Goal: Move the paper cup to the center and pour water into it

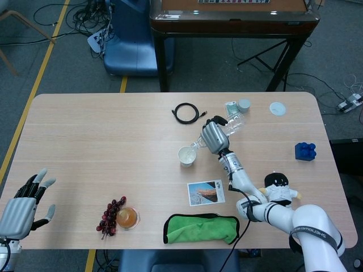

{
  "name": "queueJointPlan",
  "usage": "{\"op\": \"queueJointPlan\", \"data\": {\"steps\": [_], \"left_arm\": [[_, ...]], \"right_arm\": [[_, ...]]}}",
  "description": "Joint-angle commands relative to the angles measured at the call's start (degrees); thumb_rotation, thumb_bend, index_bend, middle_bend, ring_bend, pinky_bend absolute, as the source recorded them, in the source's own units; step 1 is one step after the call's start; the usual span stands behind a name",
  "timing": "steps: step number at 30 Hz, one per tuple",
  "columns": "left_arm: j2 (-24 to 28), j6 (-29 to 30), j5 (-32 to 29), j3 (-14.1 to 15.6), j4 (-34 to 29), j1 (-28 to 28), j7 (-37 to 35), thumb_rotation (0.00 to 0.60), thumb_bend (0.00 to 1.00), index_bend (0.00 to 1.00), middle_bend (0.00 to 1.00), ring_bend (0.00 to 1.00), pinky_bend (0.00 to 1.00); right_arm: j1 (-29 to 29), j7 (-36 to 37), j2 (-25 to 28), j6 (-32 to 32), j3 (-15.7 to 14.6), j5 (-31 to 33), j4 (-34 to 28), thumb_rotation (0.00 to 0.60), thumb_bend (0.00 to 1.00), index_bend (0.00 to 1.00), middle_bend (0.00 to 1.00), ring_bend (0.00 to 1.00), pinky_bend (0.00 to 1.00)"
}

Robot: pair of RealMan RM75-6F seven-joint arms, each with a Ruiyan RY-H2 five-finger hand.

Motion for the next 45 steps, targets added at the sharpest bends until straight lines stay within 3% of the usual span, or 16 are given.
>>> {"op": "queueJointPlan", "data": {"steps": [1, 7, 20, 25, 32, 40, 45], "left_arm": [[0.0, -0.01, 0.01, 0.01, -0.01, 0.0, -0.01, 0.6, 0.38, 0.19, 0.0, 0.0, 0.17], [0.08, -0.02, -0.01, 0.02, -0.11, 0.02, -0.27, 0.6, 0.38, 0.19, 0.0, 0.0, 0.17], [0.2, -0.05, -0.08, 0.02, -0.13, 0.04, -0.4, 0.6, 0.38, 0.19, 0.0, 0.0, 0.18], [0.23, -0.08, -0.21, -0.02, -0.08, 0.04, -0.49, 0.6, 0.38, 0.19, 0.0, 0.0, 0.18], [0.12, -0.3, -0.33, 0.03, 0.08, 0.0, -0.36, 0.6, 0.38, 0.19, 0.0, 0.0, 0.18], [-0.09, -0.72, -0.53, 0.11, 0.25, -0.12, -0.12, 0.6, 0.38, 0.19, 0.0, 0.0, 0.18], [-0.09, -0.72, -0.61, 0.05, 0.33, -0.13, -0.08, 0.6, 0.38, 0.19, 0.0, 0.0, 0.18]], "right_arm": [[0.03, 0.05, -0.09, 0.0, -0.01, 0.13, 0.06, 0.6, 0.14, 0.65, 0.63, 0.56, 0.58], [-0.02, 1.17, -0.37, -0.06, -0.01, 0.23, 0.31, 0.6, 0.14, 0.65, 0.63, 0.56, 0.58], [-1.42, 11.58, -1.9, -1.97, 0.37, 0.41, 2.8, 0.6, 0.14, 0.65, 0.63, 0.56, 0.58], [-2.72, 22.68, -2.66, -3.62, 2.98, 1.98, 2.81, 0.6, 0.14, 0.65, 0.63, 0.56, 0.58], [-4.32, 37.11, -2.4, -3.1, 3.47, -1.25, 3.71, 0.6, 0.14, 0.65, 0.63, 0.56, 0.58], [-6.99, 60.46, -1.91, 0.04, 5.27, -5.75, 3.04, 0.6, 0.14, 0.65, 0.63, 0.56, 0.58], [-8.61, 71.42, -1.78, 2.06, 5.36, -8.15, 2.9, 0.6, 0.14, 0.65, 0.63, 0.56, 0.58]]}}
